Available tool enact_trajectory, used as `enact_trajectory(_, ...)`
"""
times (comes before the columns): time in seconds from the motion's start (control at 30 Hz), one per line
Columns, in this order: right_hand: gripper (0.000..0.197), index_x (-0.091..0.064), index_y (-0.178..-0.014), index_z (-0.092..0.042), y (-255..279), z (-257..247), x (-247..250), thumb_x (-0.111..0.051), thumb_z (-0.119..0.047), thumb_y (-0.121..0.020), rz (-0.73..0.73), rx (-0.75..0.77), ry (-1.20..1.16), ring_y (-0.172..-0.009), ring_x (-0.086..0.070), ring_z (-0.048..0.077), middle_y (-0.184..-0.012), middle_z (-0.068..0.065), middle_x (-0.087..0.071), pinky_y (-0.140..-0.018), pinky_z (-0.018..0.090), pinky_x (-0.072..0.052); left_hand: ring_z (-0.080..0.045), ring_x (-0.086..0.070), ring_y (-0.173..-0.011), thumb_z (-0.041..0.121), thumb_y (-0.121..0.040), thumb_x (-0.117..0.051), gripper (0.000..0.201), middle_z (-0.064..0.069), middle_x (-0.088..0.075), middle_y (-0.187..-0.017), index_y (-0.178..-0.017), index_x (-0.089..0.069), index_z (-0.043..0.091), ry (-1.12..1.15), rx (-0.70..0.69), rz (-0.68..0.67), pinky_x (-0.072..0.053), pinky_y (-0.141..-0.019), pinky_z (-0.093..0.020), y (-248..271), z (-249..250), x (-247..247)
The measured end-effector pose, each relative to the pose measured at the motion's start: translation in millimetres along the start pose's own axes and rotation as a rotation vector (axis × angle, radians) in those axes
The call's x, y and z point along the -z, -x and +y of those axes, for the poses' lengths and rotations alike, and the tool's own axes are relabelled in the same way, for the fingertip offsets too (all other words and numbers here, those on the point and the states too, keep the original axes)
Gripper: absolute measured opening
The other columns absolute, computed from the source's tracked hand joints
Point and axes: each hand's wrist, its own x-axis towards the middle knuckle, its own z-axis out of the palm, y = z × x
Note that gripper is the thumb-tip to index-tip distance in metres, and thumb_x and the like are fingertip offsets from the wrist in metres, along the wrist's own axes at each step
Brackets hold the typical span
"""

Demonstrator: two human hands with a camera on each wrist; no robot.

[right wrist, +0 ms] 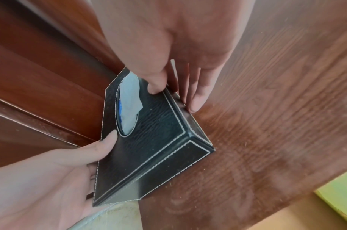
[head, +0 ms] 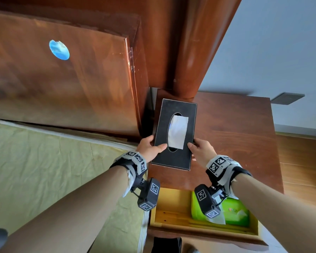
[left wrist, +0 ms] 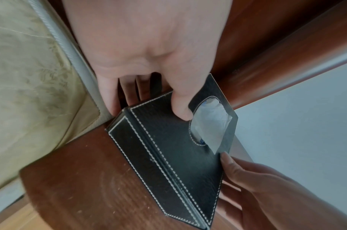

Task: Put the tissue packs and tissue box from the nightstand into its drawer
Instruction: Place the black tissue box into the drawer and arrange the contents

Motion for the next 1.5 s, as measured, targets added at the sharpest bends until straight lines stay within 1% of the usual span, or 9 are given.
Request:
enact_trajectory(0.33, 0.024, -0.068, -0.098, -0.023, 33, 39, -14, -0.052, -0.036, -0.085, -0.031, 0.013, -0.09, -0.087, -0.072, 0.029, -0.095, 0.003, -0.075, -0.082, 0.049, -0.059, -0.021, -0.065, -0.114, 0.058, -0.054, -0.076, 0.078, 0.004, -0.07, -0.121, -0.123, -0.067, 0.024, 0.013, 0.025, 0.026, -0.052, -0.1, -0.044, 40, -38, -18)
enact_trajectory(0.57, 0.032, -0.066, -0.12, -0.031, 70, 62, -21, -0.049, -0.036, -0.093, -0.042, -0.011, -0.187, -0.086, -0.074, 0.026, -0.102, 0.003, -0.074, -0.074, 0.042, -0.063, -0.022, -0.063, -0.114, 0.081, -0.061, -0.056, 0.084, 0.004, -0.07, -0.121, -0.124, -0.065, 0.026, -0.1, 0.071, -0.016, -0.049, -0.103, -0.043, 76, -68, -42)
enact_trajectory(0.73, 0.027, -0.068, -0.117, -0.029, 101, 75, -22, -0.053, -0.023, -0.096, -0.089, -0.053, -0.309, -0.098, -0.072, 0.024, -0.112, 0.004, -0.073, -0.078, 0.042, -0.061, -0.02, -0.059, -0.108, 0.049, -0.093, -0.057, 0.046, -0.002, -0.065, -0.118, -0.124, -0.062, 0.016, 0.003, 0.069, 0.043, -0.048, -0.091, -0.032, 110, -69, -56)
enact_trajectory(0.87, 0.031, -0.065, -0.125, -0.027, 134, 86, -22, -0.057, -0.019, -0.096, -0.129, -0.004, -0.324, -0.101, -0.07, 0.018, -0.115, 0.001, -0.072, -0.057, 0.019, -0.056, -0.018, -0.064, -0.108, 0.03, -0.094, -0.065, 0.039, -0.002, -0.066, -0.127, -0.13, -0.059, 0.016, 0.292, 0.059, 0.026, -0.055, -0.073, -0.022, 141, -95, -69)
enact_trajectory(1.03, 0.036, -0.057, -0.132, -0.025, 170, 106, -21, -0.058, -0.022, -0.096, -0.199, 0.014, -0.299, -0.089, -0.068, 0.009, -0.108, -0.003, -0.072, -0.063, 0.02, -0.056, -0.017, -0.067, -0.113, 0.035, -0.082, -0.078, 0.048, 0.009, -0.073, -0.116, -0.127, -0.064, 0.027, 0.336, 0.046, 0.042, -0.051, -0.099, -0.039, 170, -133, -78)
enact_trajectory(1.23, 0.047, -0.046, -0.143, -0.023, 206, 127, -29, -0.057, -0.017, -0.098, -0.218, 0.034, -0.334, -0.048, -0.058, -0.013, -0.095, -0.004, -0.065, -0.044, 0.002, -0.04, -0.017, -0.072, -0.101, 0.018, -0.087, -0.074, 0.038, 0.001, -0.074, -0.114, -0.124, -0.065, 0.018, 0.376, 0.059, -0.04, -0.06, -0.072, -0.024, 213, -156, -85)
enact_trajectory(1.33, 0.056, -0.043, -0.146, -0.03, 224, 137, -37, -0.062, -0.021, -0.095, -0.263, -0.024, -0.372, -0.069, -0.068, -0.005, -0.102, -0.002, -0.071, -0.054, 0.011, -0.052, -0.016, -0.072, -0.098, 0.017, -0.088, -0.073, 0.034, 0.001, -0.075, -0.113, -0.122, -0.066, 0.019, 0.365, 0.077, -0.067, -0.058, -0.064, -0.021, 229, -168, -85)
enact_trajectory(1.4, 0.06, -0.041, -0.146, -0.035, 235, 146, -44, -0.066, -0.022, -0.092, -0.272, -0.061, -0.38, -0.079, -0.069, 0.01, -0.1, 0.0, -0.072, -0.071, 0.032, -0.061, -0.011, -0.071, -0.099, 0.019, -0.087, -0.074, 0.033, 0.004, -0.074, -0.113, -0.119, -0.067, 0.024, 0.324, 0.091, -0.098, -0.057, -0.064, -0.019, 239, -176, -83)
enact_trajectory(1.5, 0.074, -0.029, -0.15, -0.042, 251, 151, -49, -0.069, -0.029, -0.089, -0.304, -0.08, -0.296, -0.103, -0.066, 0.028, -0.102, 0.0, -0.072, -0.098, 0.051, -0.046, -0.01, -0.072, -0.098, 0.017, -0.087, -0.074, 0.029, 0.004, -0.075, -0.112, -0.113, -0.068, 0.027, 0.303, 0.124, -0.133, -0.057, -0.065, -0.019, 247, -188, -77)
